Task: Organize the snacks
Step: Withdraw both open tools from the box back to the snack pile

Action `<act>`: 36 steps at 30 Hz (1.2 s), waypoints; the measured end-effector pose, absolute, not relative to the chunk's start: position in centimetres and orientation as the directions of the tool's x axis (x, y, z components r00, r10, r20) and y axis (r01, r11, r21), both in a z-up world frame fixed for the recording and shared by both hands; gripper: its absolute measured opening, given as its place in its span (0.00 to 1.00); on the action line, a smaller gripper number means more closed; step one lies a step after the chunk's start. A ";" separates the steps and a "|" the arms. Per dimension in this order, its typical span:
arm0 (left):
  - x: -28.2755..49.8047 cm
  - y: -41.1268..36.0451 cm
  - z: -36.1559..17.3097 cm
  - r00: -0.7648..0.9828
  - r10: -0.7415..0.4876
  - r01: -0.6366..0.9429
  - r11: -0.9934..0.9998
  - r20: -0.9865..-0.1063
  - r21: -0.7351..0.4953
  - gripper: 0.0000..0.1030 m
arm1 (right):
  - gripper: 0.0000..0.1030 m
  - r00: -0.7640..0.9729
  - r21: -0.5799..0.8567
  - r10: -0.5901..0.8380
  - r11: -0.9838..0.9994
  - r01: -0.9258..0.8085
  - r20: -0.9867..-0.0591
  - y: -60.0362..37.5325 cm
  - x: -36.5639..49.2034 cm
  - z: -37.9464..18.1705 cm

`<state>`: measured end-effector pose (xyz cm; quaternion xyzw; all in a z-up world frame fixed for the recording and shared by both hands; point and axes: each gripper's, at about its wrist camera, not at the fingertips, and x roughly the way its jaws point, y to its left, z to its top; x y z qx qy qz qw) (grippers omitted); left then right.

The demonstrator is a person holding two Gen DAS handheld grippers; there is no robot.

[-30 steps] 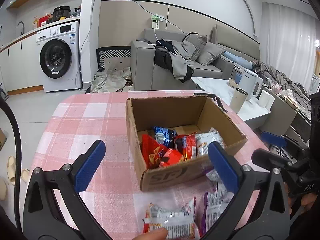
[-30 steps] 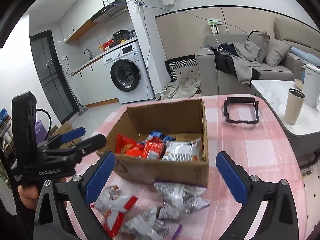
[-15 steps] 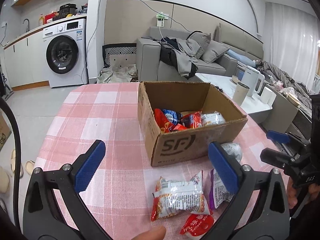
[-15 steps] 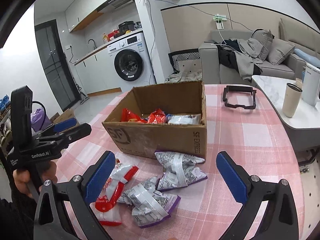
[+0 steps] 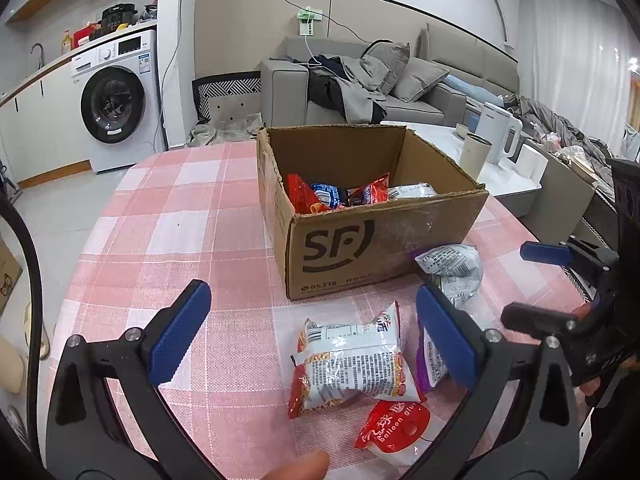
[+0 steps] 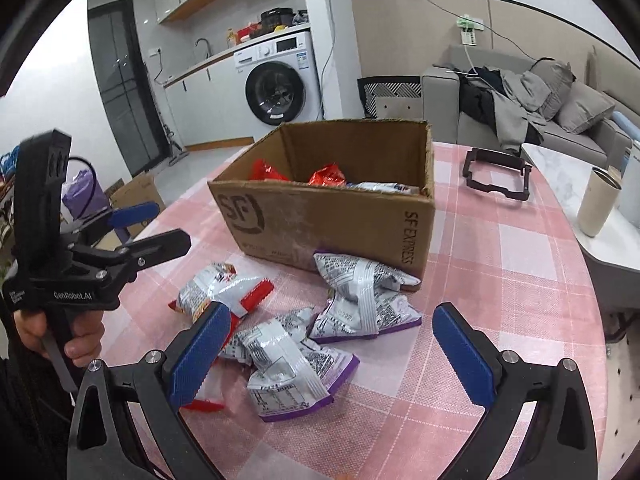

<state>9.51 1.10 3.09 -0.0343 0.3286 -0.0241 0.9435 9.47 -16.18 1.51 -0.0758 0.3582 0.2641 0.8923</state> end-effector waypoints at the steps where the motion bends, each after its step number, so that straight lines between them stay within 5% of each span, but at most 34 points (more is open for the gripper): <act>1: 9.5 1.0 3.0 0.781 -0.070 0.026 0.996 -0.620 -0.080 0.99 | 1.00 0.602 0.043 0.410 0.847 -0.529 -0.685 -16.0 9.4 1.3; 24: 11.2 -0.9 -1.1 0.678 -0.100 0.128 0.992 -0.728 -0.017 0.99 | 1.00 0.519 -0.020 0.354 0.811 -0.584 -0.778 -14.2 9.7 -2.9; 36: 12.4 0.1 -3.3 0.639 -0.132 0.101 0.991 -0.758 -0.087 0.99 | 1.00 0.493 -0.041 0.312 0.813 -0.581 -0.812 -13.2 10.2 -4.8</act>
